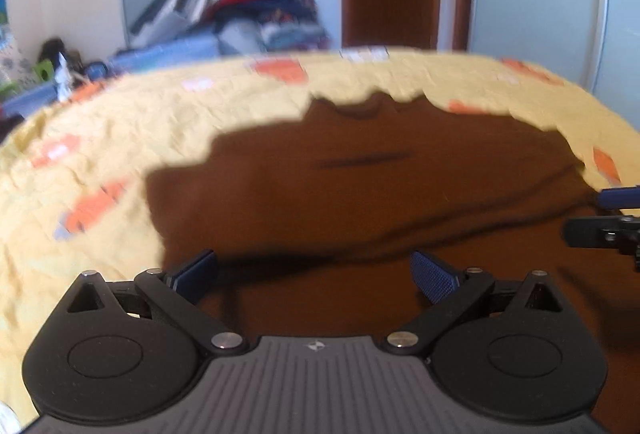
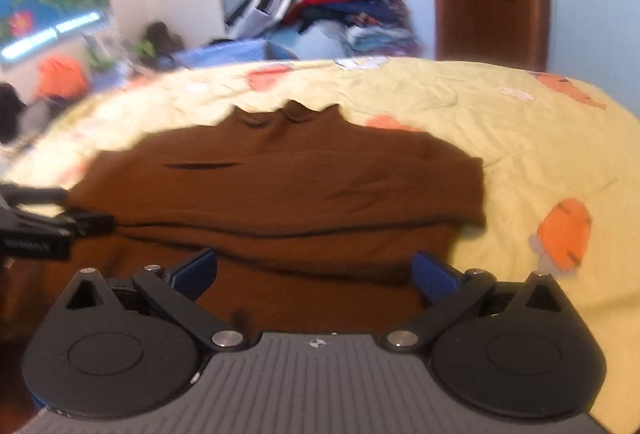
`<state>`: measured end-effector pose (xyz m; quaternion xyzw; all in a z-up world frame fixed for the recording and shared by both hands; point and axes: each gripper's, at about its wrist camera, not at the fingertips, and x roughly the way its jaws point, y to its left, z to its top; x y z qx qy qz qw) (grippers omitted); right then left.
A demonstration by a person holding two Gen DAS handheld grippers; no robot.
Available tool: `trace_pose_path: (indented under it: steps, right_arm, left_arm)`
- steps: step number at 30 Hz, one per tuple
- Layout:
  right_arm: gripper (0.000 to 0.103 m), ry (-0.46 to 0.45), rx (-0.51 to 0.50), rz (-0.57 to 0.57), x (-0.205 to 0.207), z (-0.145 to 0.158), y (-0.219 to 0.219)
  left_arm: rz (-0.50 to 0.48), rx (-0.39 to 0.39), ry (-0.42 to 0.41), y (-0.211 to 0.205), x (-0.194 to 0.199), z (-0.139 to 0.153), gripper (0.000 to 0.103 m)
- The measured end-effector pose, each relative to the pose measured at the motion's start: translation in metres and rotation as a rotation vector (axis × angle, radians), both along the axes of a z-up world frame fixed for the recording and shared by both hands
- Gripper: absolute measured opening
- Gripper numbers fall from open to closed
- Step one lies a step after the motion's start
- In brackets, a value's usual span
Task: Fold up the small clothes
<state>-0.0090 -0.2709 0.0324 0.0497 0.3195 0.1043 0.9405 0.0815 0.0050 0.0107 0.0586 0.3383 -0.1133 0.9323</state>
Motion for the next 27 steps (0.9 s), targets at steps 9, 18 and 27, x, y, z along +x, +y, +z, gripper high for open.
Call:
trace_pose_path:
  steps: [9, 18, 27]
  right_arm:
    - [0.103, 0.037, -0.161, -0.029, -0.021, -0.025, 0.034]
    - [0.103, 0.014, -0.148, -0.045, -0.08, -0.027, 0.01]
    - [0.103, 0.054, -0.094, -0.086, -0.085, -0.015, -0.002]
  left_arm:
    - [0.043, 0.041, 0.077, 0.008, -0.034, -0.011, 0.103]
    - [0.068, -0.024, 0.037, 0.039, -0.081, -0.019, 0.103]
    - [0.126, 0.034, 0.154, 0.043, -0.08, 0.001, 0.103]
